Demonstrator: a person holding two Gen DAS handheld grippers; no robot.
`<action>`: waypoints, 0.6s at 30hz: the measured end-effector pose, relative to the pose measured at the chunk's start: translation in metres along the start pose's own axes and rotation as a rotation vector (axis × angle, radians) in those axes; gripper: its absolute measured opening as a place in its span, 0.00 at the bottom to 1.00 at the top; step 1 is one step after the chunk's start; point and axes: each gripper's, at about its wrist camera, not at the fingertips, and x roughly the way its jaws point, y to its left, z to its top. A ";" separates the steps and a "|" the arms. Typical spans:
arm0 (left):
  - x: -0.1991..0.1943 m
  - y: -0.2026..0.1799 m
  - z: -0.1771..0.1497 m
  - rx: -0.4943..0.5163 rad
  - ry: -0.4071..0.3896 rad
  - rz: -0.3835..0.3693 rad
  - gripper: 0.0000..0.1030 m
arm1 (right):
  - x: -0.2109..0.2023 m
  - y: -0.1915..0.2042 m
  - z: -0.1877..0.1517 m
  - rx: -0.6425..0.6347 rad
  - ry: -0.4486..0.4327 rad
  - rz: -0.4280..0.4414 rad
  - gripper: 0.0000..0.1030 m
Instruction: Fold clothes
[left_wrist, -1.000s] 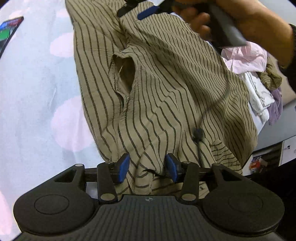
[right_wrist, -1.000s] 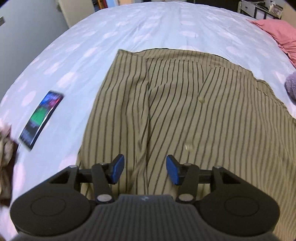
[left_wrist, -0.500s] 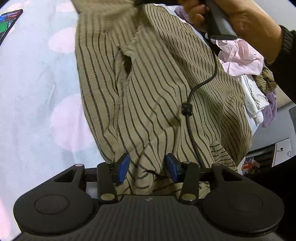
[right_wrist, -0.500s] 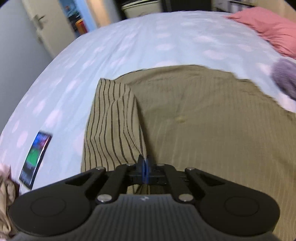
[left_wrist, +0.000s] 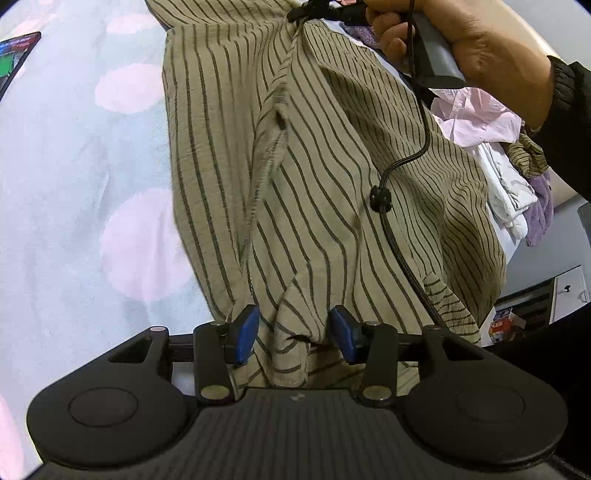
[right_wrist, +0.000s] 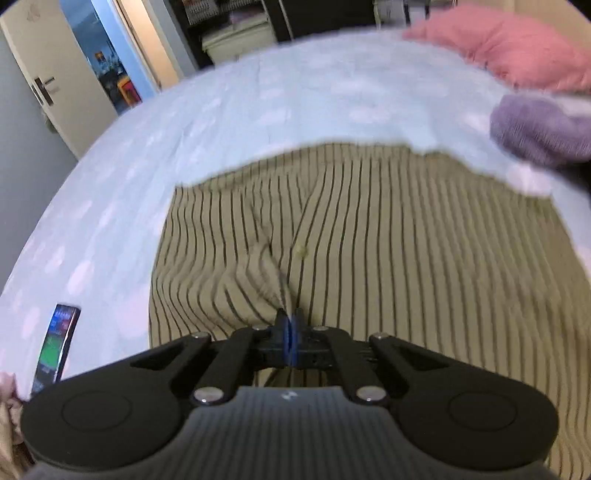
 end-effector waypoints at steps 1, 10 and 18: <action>0.000 0.000 0.000 -0.001 0.002 -0.001 0.40 | 0.008 0.000 -0.002 -0.005 0.061 0.008 0.09; -0.009 -0.003 0.007 0.004 0.014 -0.003 0.40 | -0.029 0.005 -0.007 -0.103 0.050 -0.024 0.41; -0.027 -0.031 0.011 0.092 -0.058 0.029 0.40 | -0.146 -0.066 -0.036 -0.043 -0.080 -0.011 0.53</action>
